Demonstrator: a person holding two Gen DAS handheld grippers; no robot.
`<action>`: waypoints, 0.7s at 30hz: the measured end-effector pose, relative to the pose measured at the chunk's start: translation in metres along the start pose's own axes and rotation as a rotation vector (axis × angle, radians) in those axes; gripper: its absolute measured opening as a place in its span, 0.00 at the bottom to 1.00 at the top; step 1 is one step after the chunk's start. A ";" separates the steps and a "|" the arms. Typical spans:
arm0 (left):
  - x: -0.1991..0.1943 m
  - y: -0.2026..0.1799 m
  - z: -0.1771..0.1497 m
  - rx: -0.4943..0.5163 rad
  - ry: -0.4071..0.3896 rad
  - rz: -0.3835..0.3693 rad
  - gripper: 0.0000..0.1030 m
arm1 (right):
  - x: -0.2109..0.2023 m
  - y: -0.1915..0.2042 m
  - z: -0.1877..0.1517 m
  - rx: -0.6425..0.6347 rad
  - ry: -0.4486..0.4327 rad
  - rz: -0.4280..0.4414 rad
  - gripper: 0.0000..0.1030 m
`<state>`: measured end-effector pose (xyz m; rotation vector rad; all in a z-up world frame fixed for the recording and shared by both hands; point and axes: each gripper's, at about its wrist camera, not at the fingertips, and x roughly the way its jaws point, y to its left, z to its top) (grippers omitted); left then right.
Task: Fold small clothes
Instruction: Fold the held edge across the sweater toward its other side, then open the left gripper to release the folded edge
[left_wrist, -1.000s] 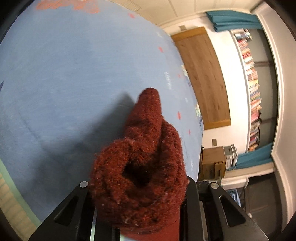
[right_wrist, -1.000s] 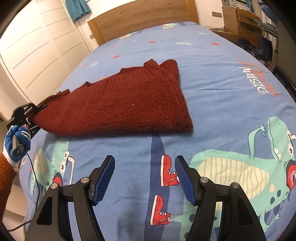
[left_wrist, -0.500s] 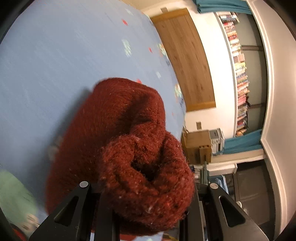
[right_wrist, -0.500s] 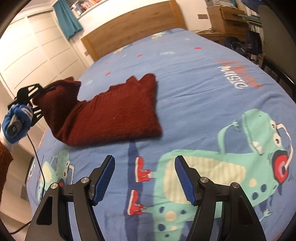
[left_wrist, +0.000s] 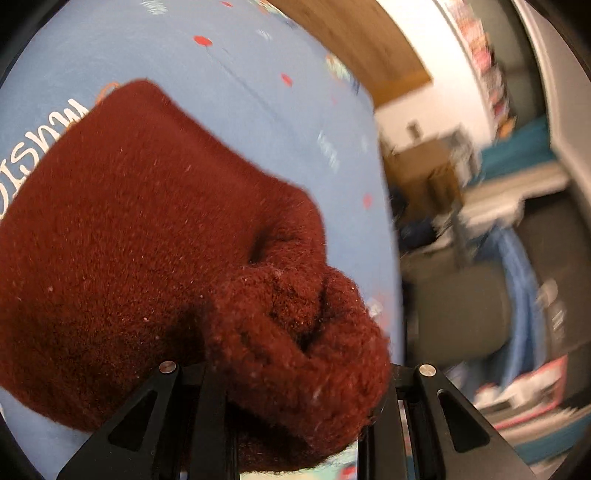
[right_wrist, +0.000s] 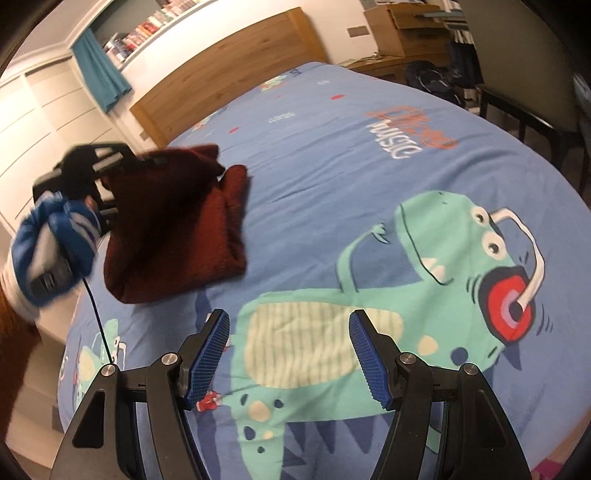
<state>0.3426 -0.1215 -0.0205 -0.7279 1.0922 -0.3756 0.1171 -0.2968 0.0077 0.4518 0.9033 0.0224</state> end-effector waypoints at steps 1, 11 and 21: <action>0.006 -0.005 -0.008 0.038 0.006 0.040 0.17 | 0.001 -0.004 -0.001 0.012 0.002 0.004 0.67; 0.027 -0.039 -0.068 0.317 0.028 0.252 0.20 | 0.008 -0.008 0.003 0.046 0.004 0.036 0.67; 0.011 -0.044 -0.062 0.276 0.140 0.007 0.44 | 0.009 0.011 0.013 -0.002 0.011 0.028 0.67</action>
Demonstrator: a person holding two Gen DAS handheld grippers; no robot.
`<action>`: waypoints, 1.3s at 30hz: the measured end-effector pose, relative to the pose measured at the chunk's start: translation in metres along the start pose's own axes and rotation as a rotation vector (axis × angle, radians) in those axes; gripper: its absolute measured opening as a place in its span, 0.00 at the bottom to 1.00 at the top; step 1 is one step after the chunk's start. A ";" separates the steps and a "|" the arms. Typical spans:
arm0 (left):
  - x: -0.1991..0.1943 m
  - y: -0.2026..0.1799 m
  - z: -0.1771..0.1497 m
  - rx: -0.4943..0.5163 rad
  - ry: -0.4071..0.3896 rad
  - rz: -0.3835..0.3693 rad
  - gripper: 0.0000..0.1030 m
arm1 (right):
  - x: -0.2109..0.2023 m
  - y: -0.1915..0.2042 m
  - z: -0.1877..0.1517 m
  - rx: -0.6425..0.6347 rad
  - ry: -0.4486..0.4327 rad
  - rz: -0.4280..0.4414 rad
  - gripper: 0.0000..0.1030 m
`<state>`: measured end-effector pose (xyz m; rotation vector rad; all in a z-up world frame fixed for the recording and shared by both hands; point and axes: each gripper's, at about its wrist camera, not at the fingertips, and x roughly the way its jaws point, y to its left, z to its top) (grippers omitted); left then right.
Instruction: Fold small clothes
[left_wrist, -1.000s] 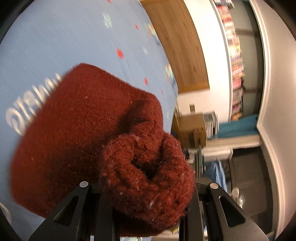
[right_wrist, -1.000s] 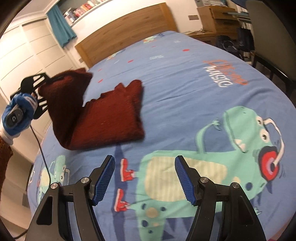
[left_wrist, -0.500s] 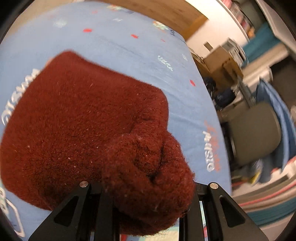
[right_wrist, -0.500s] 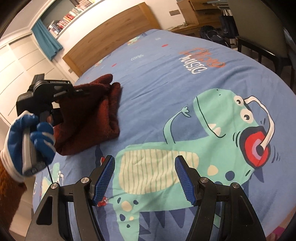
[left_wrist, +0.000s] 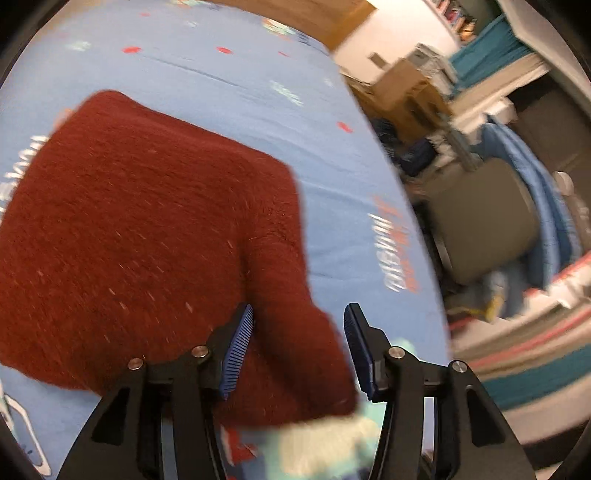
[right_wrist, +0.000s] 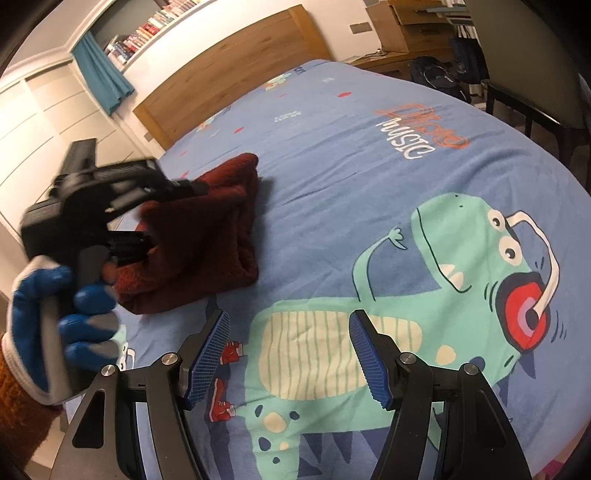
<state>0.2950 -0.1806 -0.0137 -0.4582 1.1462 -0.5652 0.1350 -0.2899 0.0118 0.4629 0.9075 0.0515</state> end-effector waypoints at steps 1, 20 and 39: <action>-0.002 0.001 -0.001 -0.003 0.033 -0.049 0.44 | 0.002 0.003 0.002 -0.007 0.003 -0.001 0.67; -0.075 0.085 0.028 0.254 -0.039 0.086 0.44 | 0.057 0.146 0.079 -0.295 -0.050 0.202 0.67; -0.041 0.083 -0.022 0.329 0.066 0.068 0.44 | 0.144 0.107 0.086 -0.252 0.088 0.105 0.67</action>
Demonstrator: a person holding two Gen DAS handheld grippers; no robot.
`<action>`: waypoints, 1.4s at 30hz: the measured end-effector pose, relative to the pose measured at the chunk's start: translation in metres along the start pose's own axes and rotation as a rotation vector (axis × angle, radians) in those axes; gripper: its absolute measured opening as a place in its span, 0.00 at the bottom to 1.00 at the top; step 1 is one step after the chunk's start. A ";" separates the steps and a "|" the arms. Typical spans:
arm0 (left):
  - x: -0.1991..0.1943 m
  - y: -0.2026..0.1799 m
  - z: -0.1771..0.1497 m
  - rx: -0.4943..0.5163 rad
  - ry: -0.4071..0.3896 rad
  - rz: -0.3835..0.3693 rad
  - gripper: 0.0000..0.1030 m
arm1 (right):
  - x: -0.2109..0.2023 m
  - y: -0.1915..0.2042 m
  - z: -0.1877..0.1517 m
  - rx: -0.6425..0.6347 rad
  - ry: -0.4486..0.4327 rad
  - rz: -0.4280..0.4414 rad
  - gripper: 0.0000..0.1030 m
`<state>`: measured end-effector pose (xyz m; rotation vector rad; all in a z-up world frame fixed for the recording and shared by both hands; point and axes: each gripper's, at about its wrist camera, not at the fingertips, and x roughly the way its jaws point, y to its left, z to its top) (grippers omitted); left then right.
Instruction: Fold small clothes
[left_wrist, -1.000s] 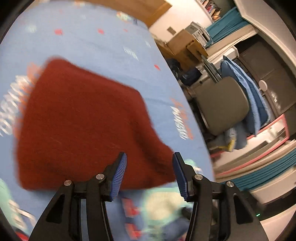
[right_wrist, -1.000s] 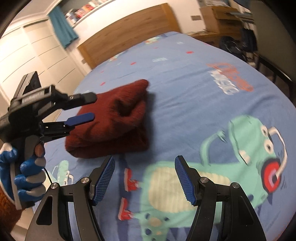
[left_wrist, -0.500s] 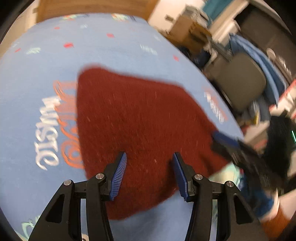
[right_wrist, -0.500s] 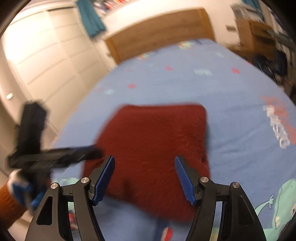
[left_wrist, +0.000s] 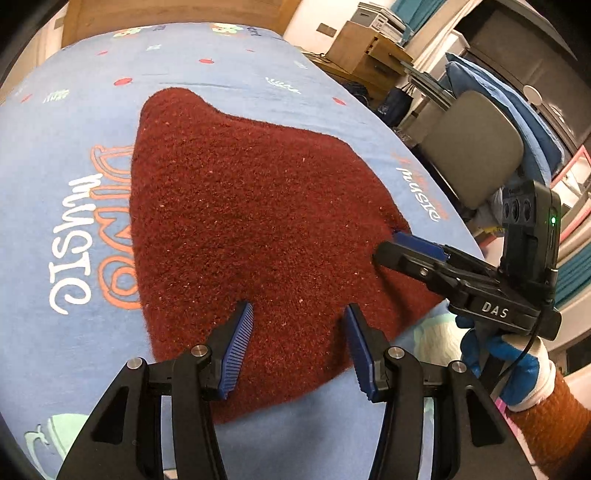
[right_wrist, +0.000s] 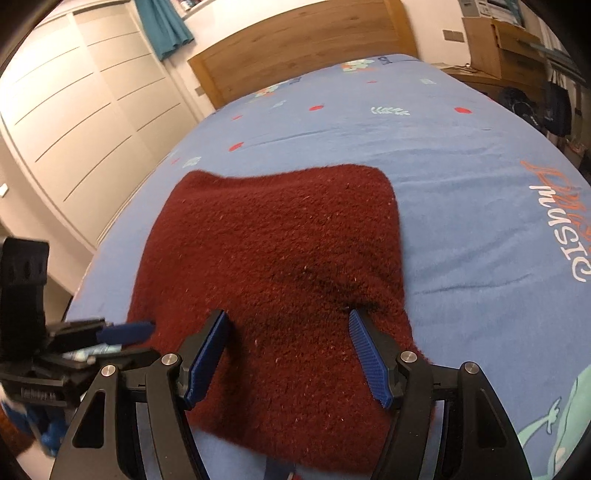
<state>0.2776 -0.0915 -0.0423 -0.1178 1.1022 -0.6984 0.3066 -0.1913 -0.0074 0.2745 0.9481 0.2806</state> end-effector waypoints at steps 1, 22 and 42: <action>-0.005 0.002 0.003 0.000 -0.005 0.000 0.44 | -0.006 -0.001 -0.002 0.007 0.000 0.013 0.67; -0.040 0.028 0.000 -0.094 -0.099 -0.003 0.44 | -0.021 -0.016 0.009 0.139 -0.038 0.114 0.67; -0.015 0.116 0.009 -0.329 -0.066 -0.131 0.69 | 0.043 -0.072 0.002 0.313 0.215 0.282 0.79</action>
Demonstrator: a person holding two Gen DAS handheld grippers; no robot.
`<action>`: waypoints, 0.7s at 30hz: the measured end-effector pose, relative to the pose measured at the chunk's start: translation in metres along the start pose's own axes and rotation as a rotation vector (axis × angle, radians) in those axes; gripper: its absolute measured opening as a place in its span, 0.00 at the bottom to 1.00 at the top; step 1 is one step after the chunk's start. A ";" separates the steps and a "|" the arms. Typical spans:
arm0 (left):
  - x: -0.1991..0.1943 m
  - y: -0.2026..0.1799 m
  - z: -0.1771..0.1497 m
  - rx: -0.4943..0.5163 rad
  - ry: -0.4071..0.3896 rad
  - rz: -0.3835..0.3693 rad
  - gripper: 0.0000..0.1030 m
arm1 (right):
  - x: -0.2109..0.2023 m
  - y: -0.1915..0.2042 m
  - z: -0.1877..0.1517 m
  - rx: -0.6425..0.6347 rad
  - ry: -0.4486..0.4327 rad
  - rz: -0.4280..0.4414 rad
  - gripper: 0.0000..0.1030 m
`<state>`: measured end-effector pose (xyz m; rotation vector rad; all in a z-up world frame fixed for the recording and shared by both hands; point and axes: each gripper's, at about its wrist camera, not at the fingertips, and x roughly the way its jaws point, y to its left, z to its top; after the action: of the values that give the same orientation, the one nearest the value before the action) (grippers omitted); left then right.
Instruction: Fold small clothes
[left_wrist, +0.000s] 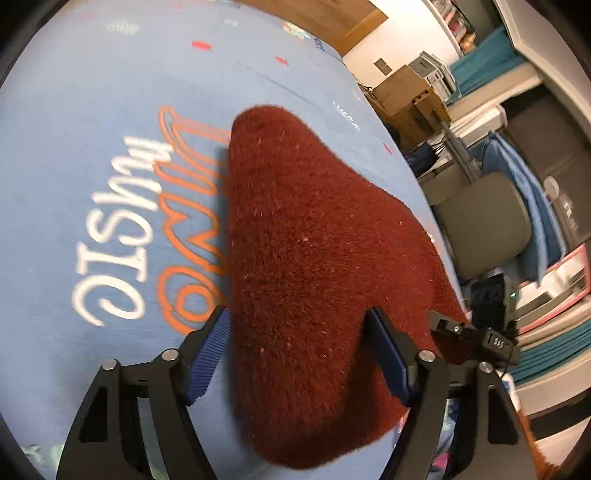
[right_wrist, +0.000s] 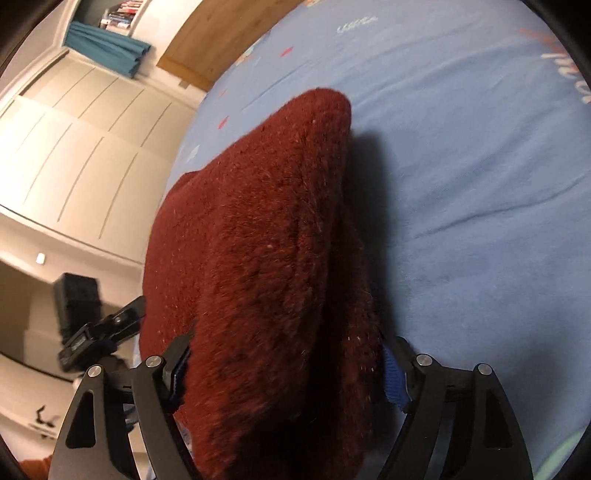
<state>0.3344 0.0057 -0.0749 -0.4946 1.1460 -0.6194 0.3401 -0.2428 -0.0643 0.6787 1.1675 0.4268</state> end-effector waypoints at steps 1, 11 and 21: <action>0.003 0.004 0.001 -0.019 0.007 -0.030 0.70 | 0.000 -0.002 0.001 0.003 0.003 0.018 0.79; -0.020 0.028 0.018 -0.094 -0.023 -0.224 0.41 | -0.001 0.005 0.001 -0.026 -0.034 0.117 0.49; -0.116 0.062 0.038 -0.052 -0.126 -0.138 0.42 | 0.035 0.083 0.015 -0.142 -0.089 0.218 0.46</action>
<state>0.3496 0.1316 -0.0236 -0.6524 1.0161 -0.6692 0.3698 -0.1640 -0.0282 0.6959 0.9731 0.6508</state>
